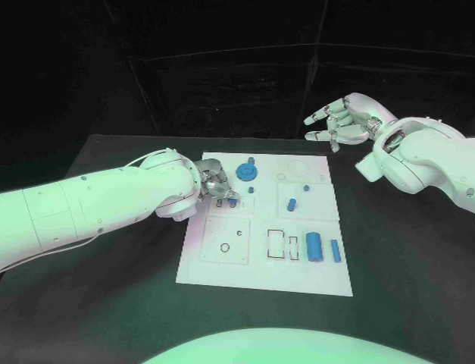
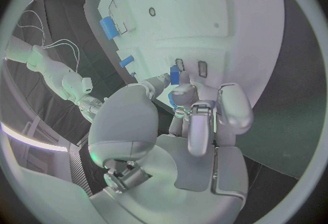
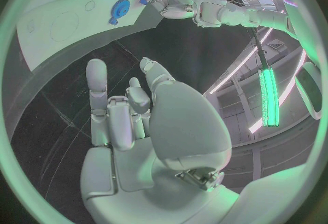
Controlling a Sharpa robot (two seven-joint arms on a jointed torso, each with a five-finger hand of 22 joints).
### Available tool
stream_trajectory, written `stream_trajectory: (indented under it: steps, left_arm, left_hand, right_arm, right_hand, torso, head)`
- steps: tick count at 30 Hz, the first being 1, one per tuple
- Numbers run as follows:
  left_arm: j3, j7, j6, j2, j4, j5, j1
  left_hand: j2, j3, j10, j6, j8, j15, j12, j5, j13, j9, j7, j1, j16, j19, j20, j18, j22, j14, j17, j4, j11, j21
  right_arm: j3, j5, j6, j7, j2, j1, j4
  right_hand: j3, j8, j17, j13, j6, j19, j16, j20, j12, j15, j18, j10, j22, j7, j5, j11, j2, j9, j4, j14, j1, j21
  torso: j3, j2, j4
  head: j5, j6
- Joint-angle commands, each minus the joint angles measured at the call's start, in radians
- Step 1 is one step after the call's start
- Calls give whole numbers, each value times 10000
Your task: Assemble the parts on the task board
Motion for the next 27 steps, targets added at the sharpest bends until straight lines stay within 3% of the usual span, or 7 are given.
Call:
stream_trajectory:
  steps: [1, 11, 27]
  left_arm:
    - [5, -148, 18, -11, 13, -268, 6]
    - [6, -352, 594, -13, 9, -494, 2]
    - [6, -397, 972, 60, -13, -513, 3]
  left_hand:
    - [77, 1737, 53, -7, 55, -27, 98, 85, 36, 23, -28, -4, 31, 80, -20, -76, 22, 1056, 2634, -1674, 7, 54]
    - [-10, 1834, 98, 4, 105, -40, 160, 231, 88, 64, -46, -79, 31, 95, -33, -80, 49, 1056, 2634, -1698, -9, 69]
    - [-73, 1850, 140, 16, 137, -45, 212, 271, 133, 88, -60, -142, 31, 100, -38, -83, 66, 1056, 2634, -1698, -17, 77]
  right_arm:
    - [8, -20, 62, 115, 13, 23, 0]
    - [8, -20, 80, 165, 71, 22, -18]
    - [8, -20, 106, 196, 109, 22, -36]
  right_hand:
    - [47, 63, -7, -19, -19, 14, -62, -19, -11, -65, 183, -34, -26, -1, 12, -1, 68, -11, -16, 396, -81, -46]
    - [88, 66, 0, -36, -22, 17, -63, -20, -17, -66, 185, -41, -36, -2, 55, -4, 105, -13, -16, 399, -81, -54]
    - [88, 66, 0, -36, -22, 17, -63, -20, -17, -66, 185, -41, -36, -2, 55, -4, 105, -13, -16, 399, -81, -54]
  torso:
    - [0, 4, 4]
    - [2, 3, -2]
    - [6, 6, 6]
  head:
    - [-6, -14]
    - [-13, -36]
    - [-12, -50]
